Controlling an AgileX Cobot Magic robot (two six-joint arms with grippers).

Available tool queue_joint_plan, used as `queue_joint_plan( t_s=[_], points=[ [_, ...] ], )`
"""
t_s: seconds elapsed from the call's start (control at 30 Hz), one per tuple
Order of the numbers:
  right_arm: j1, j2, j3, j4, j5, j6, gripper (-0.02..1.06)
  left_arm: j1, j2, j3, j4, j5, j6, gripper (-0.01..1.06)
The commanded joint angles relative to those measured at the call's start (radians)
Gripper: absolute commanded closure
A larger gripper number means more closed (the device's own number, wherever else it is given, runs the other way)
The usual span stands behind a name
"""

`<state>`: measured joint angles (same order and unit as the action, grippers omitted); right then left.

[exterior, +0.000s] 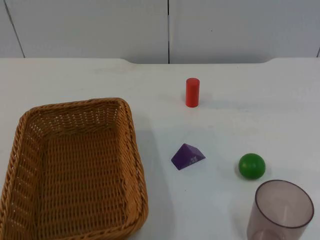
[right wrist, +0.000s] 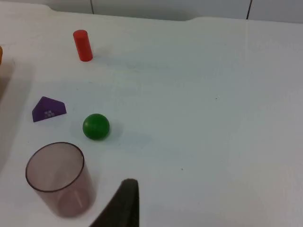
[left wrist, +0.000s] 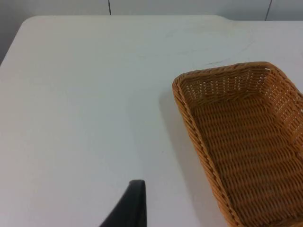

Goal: Pick up the basket with the left hand and place the triangular block into the basket with the right hand.

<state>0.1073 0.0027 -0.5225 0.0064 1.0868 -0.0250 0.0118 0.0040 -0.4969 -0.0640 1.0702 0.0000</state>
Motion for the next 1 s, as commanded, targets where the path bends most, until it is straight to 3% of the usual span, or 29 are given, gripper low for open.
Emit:
queue_joint_plan(
  t_s=[0.0,0.13,0.53,0.97],
  points=[
    [-0.002,-0.003,0.005,-0.001,-0.014,-0.008,-0.01,-0.004,0.008,0.004,-0.001,0.0,0.0,0.0],
    [-0.002,0.0,-0.018,-0.006,-0.019,-0.008,-0.01,-0.004,0.066,-0.003,-0.001,-0.003,0.0,0.0],
    [-0.002,0.313,-0.137,-0.001,-0.147,-0.008,-0.01,-0.004,0.259,-0.091,-0.003,-0.071,0.0,0.0],
    [-0.002,0.601,-0.18,-0.001,-0.324,-0.008,-0.01,-0.004,0.728,-0.214,-0.007,-0.226,0.0,0.0]
  ],
)
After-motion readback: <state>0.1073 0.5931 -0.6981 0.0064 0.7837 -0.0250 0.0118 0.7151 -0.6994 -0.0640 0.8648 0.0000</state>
